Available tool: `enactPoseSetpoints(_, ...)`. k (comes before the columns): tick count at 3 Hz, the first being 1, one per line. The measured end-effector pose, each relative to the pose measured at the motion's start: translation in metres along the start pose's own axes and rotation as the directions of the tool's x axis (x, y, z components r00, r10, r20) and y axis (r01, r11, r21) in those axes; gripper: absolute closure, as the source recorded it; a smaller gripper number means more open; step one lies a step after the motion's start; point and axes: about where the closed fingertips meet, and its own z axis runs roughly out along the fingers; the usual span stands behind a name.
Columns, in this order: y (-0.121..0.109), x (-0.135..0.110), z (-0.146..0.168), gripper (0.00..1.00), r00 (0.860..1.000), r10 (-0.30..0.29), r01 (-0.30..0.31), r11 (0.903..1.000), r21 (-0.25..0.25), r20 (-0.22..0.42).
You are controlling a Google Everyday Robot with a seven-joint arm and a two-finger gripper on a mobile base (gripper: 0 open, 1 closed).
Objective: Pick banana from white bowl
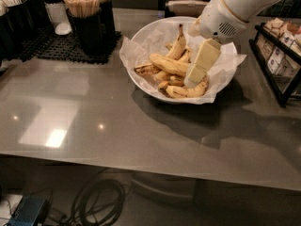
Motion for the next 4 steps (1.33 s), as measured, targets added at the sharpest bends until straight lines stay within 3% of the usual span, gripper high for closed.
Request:
enactPoseSetpoints(3, -0.011, 0.011, 0.018, 0.00, 0.999, 0.050, -0.050, 0.9987, 0.012, 0.020)
enactPoseSetpoints(4, -0.011, 0.011, 0.019, 0.19, 0.999, 0.050, -0.050, 0.9987, 0.012, 0.021)
